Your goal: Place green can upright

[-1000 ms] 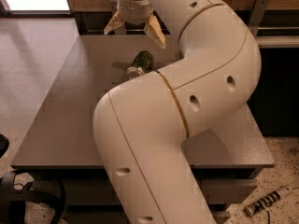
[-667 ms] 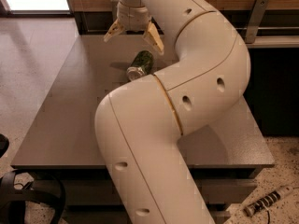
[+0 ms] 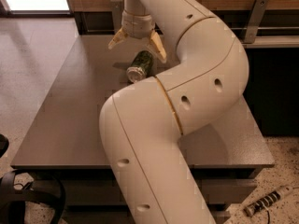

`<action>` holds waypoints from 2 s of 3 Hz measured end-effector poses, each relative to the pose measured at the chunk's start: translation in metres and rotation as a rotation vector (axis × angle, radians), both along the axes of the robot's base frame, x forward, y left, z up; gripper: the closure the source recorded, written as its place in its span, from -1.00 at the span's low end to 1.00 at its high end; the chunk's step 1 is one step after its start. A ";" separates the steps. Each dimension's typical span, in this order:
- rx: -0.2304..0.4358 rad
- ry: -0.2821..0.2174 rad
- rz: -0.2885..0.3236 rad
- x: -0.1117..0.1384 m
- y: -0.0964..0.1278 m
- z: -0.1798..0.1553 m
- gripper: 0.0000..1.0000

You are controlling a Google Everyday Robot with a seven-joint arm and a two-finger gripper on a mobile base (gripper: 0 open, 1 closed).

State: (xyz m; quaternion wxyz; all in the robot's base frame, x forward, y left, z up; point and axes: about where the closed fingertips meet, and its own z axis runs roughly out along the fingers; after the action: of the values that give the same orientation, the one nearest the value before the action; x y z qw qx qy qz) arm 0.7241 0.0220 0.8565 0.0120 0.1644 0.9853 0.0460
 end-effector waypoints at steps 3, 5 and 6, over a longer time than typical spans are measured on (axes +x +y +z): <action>0.013 0.046 0.049 -0.007 -0.009 -0.021 -1.00; 0.009 0.036 0.073 -0.003 -0.003 -0.030 -0.39; 0.014 0.021 0.072 0.002 -0.001 -0.034 0.10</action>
Offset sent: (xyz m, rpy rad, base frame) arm -0.0274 -0.0244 -0.0142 0.0097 0.1140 0.0311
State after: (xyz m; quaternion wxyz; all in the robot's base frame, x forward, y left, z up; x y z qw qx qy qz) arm 0.7258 0.0212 0.8228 -0.0012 0.1295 0.9902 0.0518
